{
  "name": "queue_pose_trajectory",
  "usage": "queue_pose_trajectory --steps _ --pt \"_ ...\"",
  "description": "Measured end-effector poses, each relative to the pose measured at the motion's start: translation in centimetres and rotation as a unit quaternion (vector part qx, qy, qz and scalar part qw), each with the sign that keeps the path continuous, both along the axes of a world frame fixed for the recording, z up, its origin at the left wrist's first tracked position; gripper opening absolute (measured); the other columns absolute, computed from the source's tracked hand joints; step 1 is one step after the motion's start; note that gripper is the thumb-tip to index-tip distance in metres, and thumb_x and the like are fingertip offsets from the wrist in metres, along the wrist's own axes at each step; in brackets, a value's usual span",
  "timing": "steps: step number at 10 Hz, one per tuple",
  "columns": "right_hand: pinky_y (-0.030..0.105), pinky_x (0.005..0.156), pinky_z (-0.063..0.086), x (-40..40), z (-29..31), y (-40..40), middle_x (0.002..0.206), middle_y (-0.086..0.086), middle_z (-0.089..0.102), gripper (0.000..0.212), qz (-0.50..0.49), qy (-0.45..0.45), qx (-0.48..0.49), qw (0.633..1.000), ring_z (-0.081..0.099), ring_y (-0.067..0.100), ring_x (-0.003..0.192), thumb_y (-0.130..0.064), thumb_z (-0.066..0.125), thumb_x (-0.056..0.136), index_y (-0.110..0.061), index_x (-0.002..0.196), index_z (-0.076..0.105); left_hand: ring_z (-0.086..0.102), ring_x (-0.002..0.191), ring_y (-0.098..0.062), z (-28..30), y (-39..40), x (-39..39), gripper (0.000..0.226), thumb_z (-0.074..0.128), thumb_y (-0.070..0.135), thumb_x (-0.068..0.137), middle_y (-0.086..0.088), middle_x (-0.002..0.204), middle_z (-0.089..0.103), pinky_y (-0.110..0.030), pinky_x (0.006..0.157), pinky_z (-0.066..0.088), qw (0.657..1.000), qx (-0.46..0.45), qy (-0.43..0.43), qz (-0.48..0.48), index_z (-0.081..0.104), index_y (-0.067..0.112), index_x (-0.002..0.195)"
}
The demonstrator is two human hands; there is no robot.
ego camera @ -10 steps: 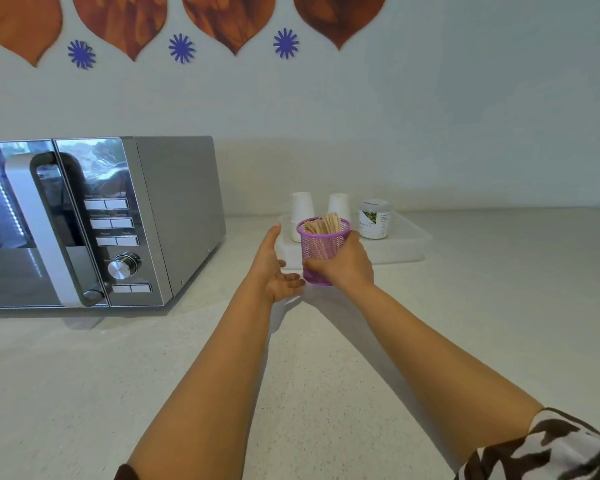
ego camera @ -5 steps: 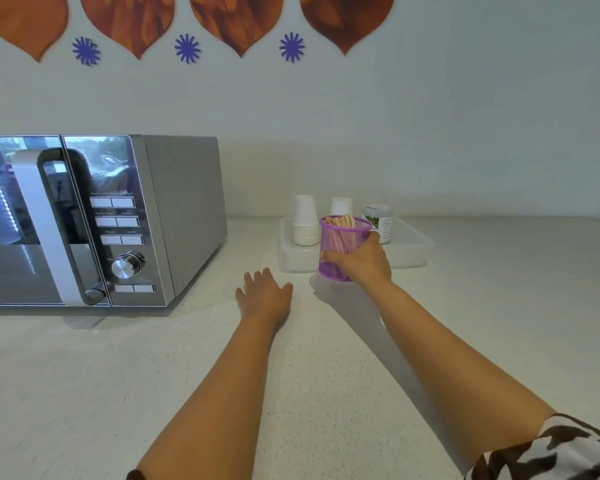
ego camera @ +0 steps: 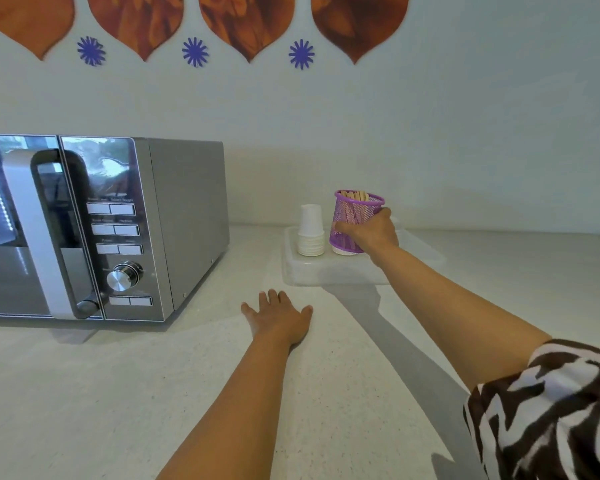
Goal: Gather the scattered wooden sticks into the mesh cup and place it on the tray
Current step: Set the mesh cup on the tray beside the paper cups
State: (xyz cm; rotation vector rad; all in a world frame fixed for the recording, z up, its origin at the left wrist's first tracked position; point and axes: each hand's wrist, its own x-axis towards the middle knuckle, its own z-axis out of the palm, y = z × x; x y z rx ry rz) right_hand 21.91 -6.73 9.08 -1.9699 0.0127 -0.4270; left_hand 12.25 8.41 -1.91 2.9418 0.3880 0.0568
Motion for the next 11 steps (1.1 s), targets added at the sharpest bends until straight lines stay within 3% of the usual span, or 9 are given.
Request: queue_pose_trajectory --steps 2,4,5,6,11 --pt "0.042 0.09 0.054 2.0 -0.2 2.0 0.129 0.009 0.05 0.095 0.008 0.007 -0.023 1.0 0.054 0.03 0.116 -0.039 0.084 0.059 -0.01 0.133 0.032 -0.002 0.148 -0.025 0.0 0.0 0.3 0.076 0.015 0.06 0.092 -0.007 0.161 0.001 -0.058 0.114 -0.004 1.0 0.002 -0.004 0.002 0.006 0.013 0.152" --pt "0.033 0.08 0.05 3.1 -1.3 3.4 0.129 0.008 0.05 0.093 0.027 0.019 -0.045 0.998 0.054 0.029 0.116 -0.03 0.085 0.06 -0.01 0.133 0.031 -0.002 0.148 -0.025 0.0 -0.2 0.4 0.075 0.016 0.059 0.093 -0.007 0.161 0.001 -0.058 0.114 -0.004 1.0 0.001 -0.008 0.004 0.005 0.013 0.151" --pt "0.031 0.082 0.048 3.4 -2.2 3.8 0.13 0.008 0.051 0.093 0.023 0.043 -0.051 0.998 0.054 0.028 0.118 -0.03 0.085 0.06 -0.009 0.133 0.031 -0.003 0.148 -0.025 0.1 -0.2 0.3 0.075 0.015 0.059 0.093 -0.007 0.16 0.0 -0.058 0.114 -0.005 1.0 0.001 -0.005 0.003 0.004 0.013 0.151" --pt "0.035 0.093 0.049 3.5 -3.0 4.0 0.132 0.008 0.051 0.096 0.016 0.071 -0.075 0.995 0.053 0.027 0.121 -0.032 0.085 0.059 -0.01 0.135 0.031 -0.005 0.148 -0.026 0.2 -0.2 0.2 0.075 0.013 0.059 0.093 -0.008 0.16 -0.003 -0.058 0.114 -0.005 1.0 0.006 0.007 0.002 0.002 0.013 0.151" --pt "0.039 0.102 0.044 2.7 -3.6 4.1 0.133 0.006 0.052 0.095 -0.011 0.128 -0.218 0.968 0.051 0.027 0.123 -0.055 0.075 0.064 -0.011 0.136 0.029 -0.006 0.148 -0.026 0.1 -0.3 0.3 0.077 0.014 0.063 0.092 -0.007 0.16 -0.004 -0.058 0.114 -0.006 1.0 -0.001 0.011 0.01 -0.001 0.016 0.151"
